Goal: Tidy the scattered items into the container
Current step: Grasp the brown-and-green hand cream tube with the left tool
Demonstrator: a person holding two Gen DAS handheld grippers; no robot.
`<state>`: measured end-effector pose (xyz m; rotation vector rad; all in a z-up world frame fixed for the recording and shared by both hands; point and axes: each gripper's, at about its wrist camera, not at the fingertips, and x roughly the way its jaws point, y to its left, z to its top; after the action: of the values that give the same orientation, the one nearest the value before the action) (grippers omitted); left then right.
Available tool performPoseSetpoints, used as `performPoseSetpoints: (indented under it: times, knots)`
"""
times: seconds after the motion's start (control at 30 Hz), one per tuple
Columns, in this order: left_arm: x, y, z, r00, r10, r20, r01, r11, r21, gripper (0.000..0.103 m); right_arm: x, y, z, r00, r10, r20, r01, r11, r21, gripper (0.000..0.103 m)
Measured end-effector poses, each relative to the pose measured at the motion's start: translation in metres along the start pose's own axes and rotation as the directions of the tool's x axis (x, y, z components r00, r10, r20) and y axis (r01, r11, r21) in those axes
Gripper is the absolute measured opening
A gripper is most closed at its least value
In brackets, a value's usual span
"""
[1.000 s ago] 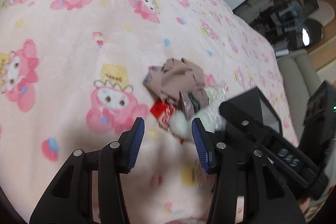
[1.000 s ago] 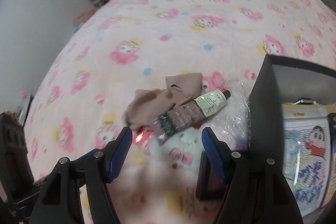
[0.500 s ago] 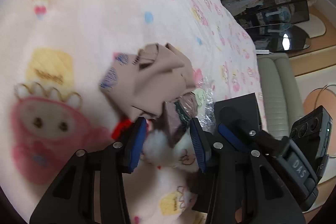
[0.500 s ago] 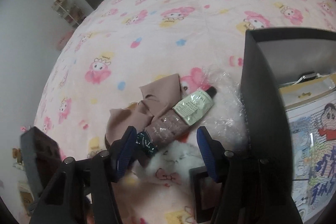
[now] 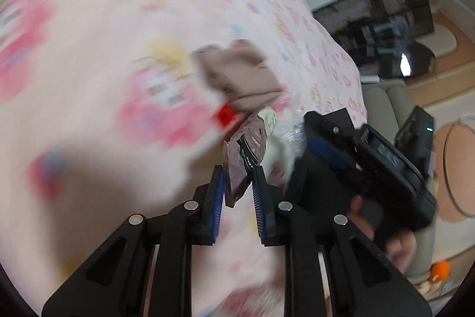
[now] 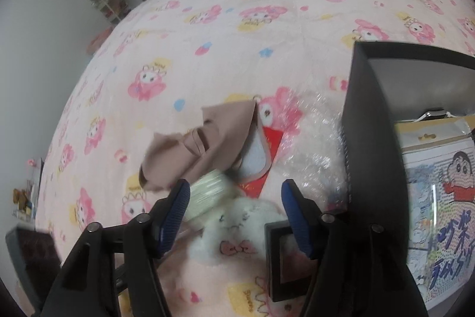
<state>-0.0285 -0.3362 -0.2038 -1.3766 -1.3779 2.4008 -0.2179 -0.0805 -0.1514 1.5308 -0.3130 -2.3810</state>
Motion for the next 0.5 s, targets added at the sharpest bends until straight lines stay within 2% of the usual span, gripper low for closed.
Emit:
performPoseSetpoints:
  times: [0.1, 0.27, 0.37, 0.5]
  knots:
    - [-0.023, 0.020, -0.008, 1.000, 0.008, 0.024, -0.007, 1.000, -0.026, 0.019, 0.013, 0.008, -0.006, 0.999, 0.002, -0.039, -0.004, 0.999, -0.040, 0.062]
    - [-0.023, 0.034, -0.005, 0.988, 0.152, 0.042, -0.150, 0.987, -0.057, 0.020, 0.020, 0.033, -0.015, 0.998, 0.040, -0.055, -0.048, 0.985, -0.164, 0.062]
    - [-0.022, 0.035, -0.004, 0.977, 0.204, 0.062, -0.200, 0.978, -0.065, 0.020, 0.026, 0.056, -0.021, 0.997, 0.023, -0.072, -0.045, 0.947, -0.319, 0.062]
    - [-0.019, 0.037, -0.003, 0.977, 0.202, 0.071, -0.197, 0.978, -0.069, 0.031, 0.049, 0.077, -0.028, 0.991, -0.007, -0.131, -0.054, 0.889, -0.455, 0.062]
